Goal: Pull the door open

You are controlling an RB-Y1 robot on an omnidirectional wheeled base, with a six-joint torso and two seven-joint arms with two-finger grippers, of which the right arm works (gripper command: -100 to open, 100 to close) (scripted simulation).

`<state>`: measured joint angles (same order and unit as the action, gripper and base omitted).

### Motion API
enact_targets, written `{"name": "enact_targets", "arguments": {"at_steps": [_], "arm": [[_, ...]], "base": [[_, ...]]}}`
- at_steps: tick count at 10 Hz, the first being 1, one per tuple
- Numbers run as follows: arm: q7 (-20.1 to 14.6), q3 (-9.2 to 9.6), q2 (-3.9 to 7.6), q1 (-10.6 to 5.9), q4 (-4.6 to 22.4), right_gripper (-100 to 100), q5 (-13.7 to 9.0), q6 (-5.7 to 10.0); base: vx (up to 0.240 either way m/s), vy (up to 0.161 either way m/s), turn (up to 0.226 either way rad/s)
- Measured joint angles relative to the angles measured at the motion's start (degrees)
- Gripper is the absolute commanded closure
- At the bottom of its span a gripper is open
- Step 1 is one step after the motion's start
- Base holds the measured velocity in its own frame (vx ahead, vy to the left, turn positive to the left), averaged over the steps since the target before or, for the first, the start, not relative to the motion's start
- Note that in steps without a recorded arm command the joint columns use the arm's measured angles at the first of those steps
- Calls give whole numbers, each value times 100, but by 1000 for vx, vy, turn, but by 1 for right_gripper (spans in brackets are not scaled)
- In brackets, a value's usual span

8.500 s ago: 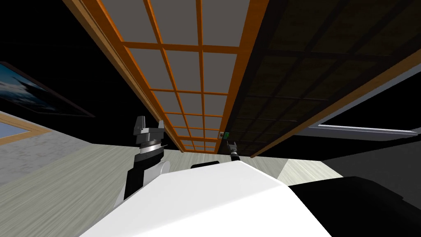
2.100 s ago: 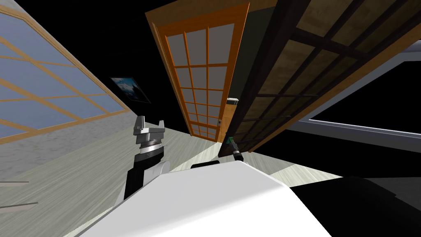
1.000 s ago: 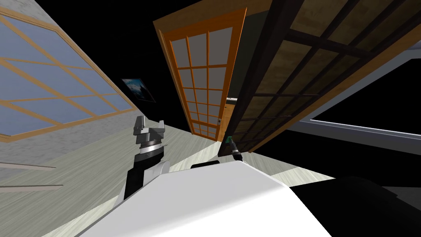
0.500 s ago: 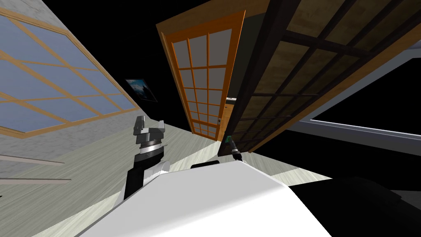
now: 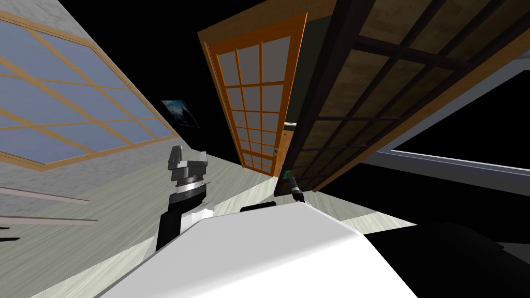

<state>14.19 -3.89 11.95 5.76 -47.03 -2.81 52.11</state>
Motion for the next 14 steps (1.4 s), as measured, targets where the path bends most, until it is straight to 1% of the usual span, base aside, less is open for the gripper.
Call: {"name": "enact_targets", "arguments": {"at_steps": [1, 2, 3, 4, 5, 7, 8, 9, 10, 11, 12, 13, 14], "arm": [[-116, 37, 18, 31, -75, 100, -46, -42], [-258, 93, 23, 49, -81, 100, -130, -26], [-351, 127, 18, 81, -137, 100, -176, -46], [-493, 179, 39, 33, -90, 100, -265, -62], [-592, 210, 44, 56, -140, 100, -312, -81], [-783, 279, 21, -140, 152, 100, -453, 33], [-825, 301, 33, -80, 50, 100, -465, -4], [-979, 359, 84, -58, 38, 100, -543, -6], [-1092, 394, 112, 115, -299, 100, -590, -171], [-1077, 392, 61, 141, -369, 100, -599, -233], [-1067, 392, 45, 48, -151, 100, -601, -116], [-1198, 441, 88, 89, -208, 100, -681, -110], [-1319, 473, 97, -91, 93, 100, -726, 5]], "base": [[-33, -33, 31], [-30, -28, 29], [-42, -24, 52], [-26, -9, 18], [-37, -19, 17], [-32, -24, 22], [-31, -14, 48], [-21, -8, 40], [-7, -8, -28], [0, 0, 0], [-24, -8, 71], [-34, -23, 0], [-7, -21, 6]]}}
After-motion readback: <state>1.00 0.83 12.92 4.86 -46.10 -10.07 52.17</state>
